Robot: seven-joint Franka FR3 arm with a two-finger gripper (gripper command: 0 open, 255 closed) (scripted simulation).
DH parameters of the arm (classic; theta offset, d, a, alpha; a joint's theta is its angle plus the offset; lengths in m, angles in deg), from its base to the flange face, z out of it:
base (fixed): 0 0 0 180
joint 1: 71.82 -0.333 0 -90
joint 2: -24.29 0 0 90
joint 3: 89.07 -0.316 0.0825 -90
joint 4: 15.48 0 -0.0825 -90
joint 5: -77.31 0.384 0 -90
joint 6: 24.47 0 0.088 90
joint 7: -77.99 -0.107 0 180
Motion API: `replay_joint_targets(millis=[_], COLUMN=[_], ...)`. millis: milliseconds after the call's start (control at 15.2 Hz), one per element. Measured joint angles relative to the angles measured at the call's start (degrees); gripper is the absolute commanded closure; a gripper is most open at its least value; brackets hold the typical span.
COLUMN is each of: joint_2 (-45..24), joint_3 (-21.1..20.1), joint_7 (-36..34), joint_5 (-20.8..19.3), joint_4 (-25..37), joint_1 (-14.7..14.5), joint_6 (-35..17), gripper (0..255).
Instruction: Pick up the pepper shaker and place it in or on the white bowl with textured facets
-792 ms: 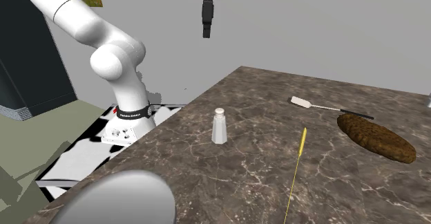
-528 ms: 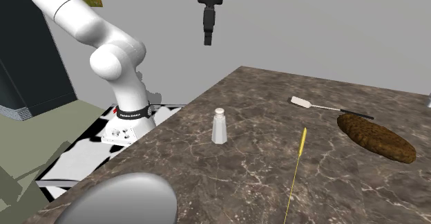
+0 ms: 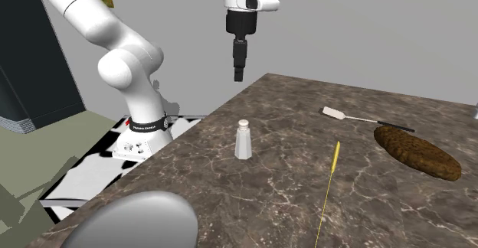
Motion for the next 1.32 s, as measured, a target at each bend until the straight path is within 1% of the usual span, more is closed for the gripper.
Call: replay_joint_targets(millis=[132,198,528,660,1122,1320], joint_2=[-2.25,-2.77,-11.26,-13.37,-16.77,-16.98], joint_3=[2.26,3.47,9.79,10.83,11.86,11.96], joint_7=[2.22,3.49,10.02,11.15,12.01,12.10], joint_5=[-0.81,-1.30,-1.97,-1.65,-1.13,-1.14], joint_4=[-0.96,-1.23,-0.70,-0.72,-3.52,-3.92], joint_1=[0.76,1.31,2.59,2.52,2.16,2.18], joint_6=[-3.45,-4.39,-12.91,-15.16,-21.35,-21.97], gripper=[0,0,0,0,0,0])
